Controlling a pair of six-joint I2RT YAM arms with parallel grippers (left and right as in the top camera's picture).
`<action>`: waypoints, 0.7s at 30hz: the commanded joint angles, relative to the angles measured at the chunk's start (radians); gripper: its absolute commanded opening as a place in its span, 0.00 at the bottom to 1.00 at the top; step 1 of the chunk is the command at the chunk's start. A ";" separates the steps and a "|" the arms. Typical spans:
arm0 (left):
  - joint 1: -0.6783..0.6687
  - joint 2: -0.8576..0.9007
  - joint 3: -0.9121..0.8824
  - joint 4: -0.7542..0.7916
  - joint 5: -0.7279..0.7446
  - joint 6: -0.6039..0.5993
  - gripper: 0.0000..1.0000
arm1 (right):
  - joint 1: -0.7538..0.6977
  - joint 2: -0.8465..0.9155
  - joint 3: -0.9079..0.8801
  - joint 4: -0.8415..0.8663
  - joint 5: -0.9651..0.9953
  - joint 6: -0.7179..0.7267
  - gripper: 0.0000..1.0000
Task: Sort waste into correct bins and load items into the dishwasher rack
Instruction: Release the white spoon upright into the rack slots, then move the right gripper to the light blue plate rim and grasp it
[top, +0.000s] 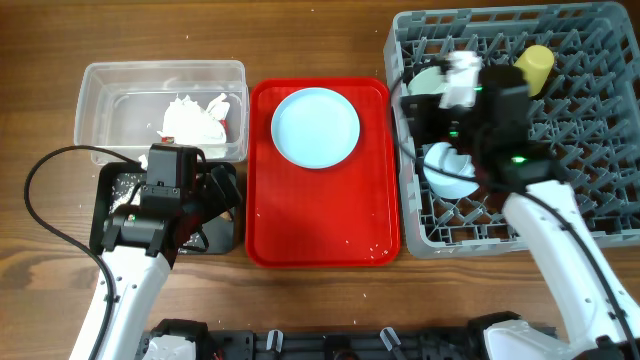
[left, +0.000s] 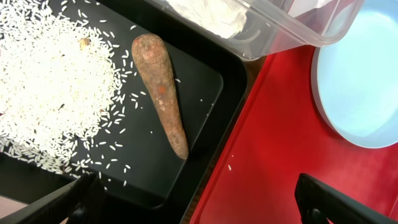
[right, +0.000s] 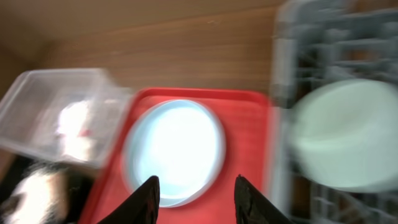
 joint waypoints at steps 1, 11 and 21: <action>0.006 0.002 0.000 0.003 0.008 0.005 1.00 | 0.131 0.058 0.017 0.070 -0.076 0.060 0.41; 0.006 0.002 0.000 0.004 0.009 0.005 1.00 | 0.385 0.315 0.017 0.267 -0.046 -0.131 0.46; 0.006 0.002 0.000 0.004 0.009 0.004 1.00 | 0.431 0.505 0.017 0.388 0.034 -0.148 0.49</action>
